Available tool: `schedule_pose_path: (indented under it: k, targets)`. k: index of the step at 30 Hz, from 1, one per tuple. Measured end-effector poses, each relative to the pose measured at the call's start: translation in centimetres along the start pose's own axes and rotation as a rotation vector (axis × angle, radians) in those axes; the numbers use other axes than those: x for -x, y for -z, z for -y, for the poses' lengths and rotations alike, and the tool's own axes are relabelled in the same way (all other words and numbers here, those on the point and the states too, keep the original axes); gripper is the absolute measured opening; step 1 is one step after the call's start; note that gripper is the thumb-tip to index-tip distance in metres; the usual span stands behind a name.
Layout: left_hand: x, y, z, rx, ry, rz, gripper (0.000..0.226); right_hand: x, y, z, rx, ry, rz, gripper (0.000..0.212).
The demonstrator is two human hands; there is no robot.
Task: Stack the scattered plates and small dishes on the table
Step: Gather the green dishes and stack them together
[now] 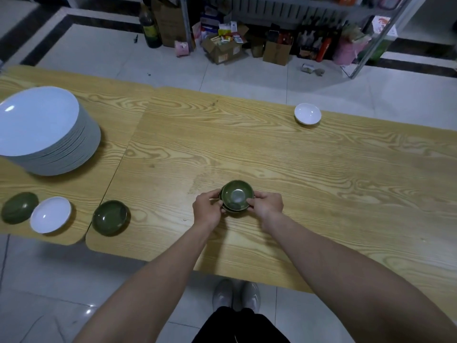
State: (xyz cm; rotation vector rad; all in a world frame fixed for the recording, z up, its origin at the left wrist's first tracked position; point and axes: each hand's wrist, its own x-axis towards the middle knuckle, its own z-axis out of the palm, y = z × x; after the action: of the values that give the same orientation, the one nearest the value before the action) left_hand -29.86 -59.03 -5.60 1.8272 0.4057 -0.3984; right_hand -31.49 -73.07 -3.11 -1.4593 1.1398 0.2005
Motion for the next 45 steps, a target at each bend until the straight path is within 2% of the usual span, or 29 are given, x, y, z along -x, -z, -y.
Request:
schedule_pose_path:
  k: [12,14,19,22,25,28,33,39,45]
  targets:
    - [0.5,0.7,-0.4,-0.184,-0.054,0.050,0.043,1.1,0.7,0.1,0.371,0.174,0.034,0.032]
    - [0.8,1.1,-0.7,-0.349,-0.126,0.088,0.041,1.9,1.0,0.3,0.505,0.266,0.037,0.027]
    - [2.3,2.9,-2.1,-0.826,-0.352,0.155,0.040,4.4,1.1,0.4,1.013,0.679,0.099,0.032]
    - [3.9,4.3,-3.2,-1.167,-0.429,0.112,0.049,6.3,0.7,1.3,1.360,0.919,0.174,0.048]
    - [5.9,6.1,-4.0,-1.316,-0.416,0.062,0.058,8.5,0.0,2.0,1.577,1.033,0.217,0.069]
    - [8.3,8.9,-3.9,-1.359,-0.366,-0.035,0.064,10.8,-1.0,2.1,1.637,1.070,0.238,0.082]
    - [12.1,14.0,-2.6,-1.323,-0.271,-0.170,0.067,14.5,-3.3,1.1,1.654,1.178,0.271,0.084]
    - [14.5,19.0,0.2,-1.255,-0.200,-0.241,0.067,18.5,-7.3,-0.8,1.655,1.251,0.318,0.083]
    - [13.9,25.4,2.8,-1.202,-0.165,-0.255,0.066,20.9,-13.3,-2.8,1.635,1.224,0.355,0.083]
